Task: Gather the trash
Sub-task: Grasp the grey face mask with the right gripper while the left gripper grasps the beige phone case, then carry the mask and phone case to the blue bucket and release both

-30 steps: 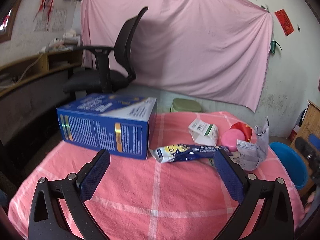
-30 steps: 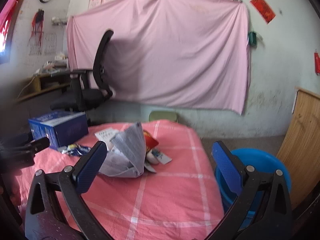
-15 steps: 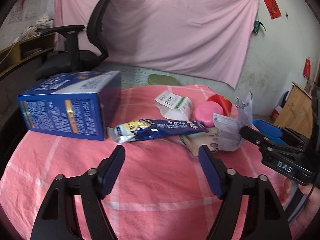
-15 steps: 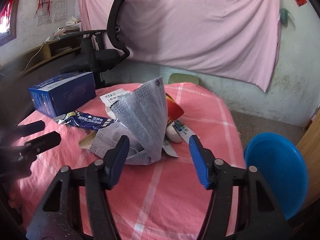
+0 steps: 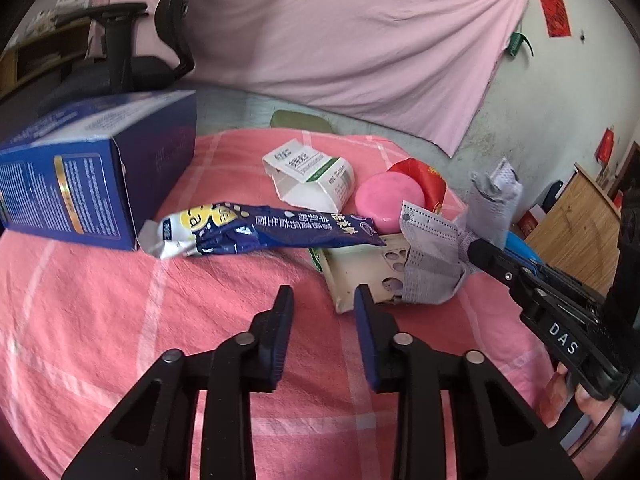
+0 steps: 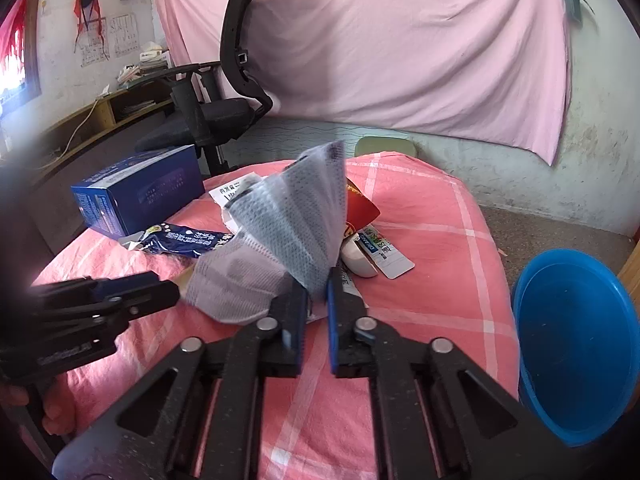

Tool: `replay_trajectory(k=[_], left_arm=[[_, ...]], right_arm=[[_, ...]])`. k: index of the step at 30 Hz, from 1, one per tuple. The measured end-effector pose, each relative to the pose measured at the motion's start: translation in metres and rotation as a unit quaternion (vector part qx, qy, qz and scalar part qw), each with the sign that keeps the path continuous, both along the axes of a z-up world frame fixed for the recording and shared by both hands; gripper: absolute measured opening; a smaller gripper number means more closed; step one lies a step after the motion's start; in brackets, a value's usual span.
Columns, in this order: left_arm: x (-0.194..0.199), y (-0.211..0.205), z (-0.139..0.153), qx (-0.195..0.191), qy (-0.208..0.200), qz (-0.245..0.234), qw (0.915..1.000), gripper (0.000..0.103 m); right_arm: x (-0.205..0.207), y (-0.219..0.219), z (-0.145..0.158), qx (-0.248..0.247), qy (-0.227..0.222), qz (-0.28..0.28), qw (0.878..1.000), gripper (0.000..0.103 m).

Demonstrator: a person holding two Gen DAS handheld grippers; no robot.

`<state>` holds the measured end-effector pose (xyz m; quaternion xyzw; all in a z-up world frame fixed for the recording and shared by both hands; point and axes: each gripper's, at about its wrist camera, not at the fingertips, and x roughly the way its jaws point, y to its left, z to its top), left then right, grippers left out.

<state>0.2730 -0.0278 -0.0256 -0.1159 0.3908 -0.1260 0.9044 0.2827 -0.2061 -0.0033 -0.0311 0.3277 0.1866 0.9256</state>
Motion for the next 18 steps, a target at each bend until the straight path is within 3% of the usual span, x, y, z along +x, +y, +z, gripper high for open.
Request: replay_trajectory(k=[3,5,8,18], left_arm=[[0.003,0.003,-0.002,-0.026,0.011,0.005,0.9996,0.014],[0.005,0.002,-0.002,-0.029,0.017,0.005,0.9994,0.005],[0.005,-0.001,-0.002,-0.02,0.022,0.009,0.9995,0.001],[-0.042,-0.023,0.035,0.047,-0.073,0.023,0.9959,0.0]], right_arm=[[-0.001,-0.003,0.001,0.004,-0.001,0.003,1.0,0.024],[-0.002,-0.005,0.002,0.008,-0.004,0.005,1.0,0.023],[-0.007,-0.009,0.006,0.012,-0.021,0.002,1.0,0.023],[-0.047,-0.025,0.032,0.025,-0.111,-0.014,0.993,0.022]])
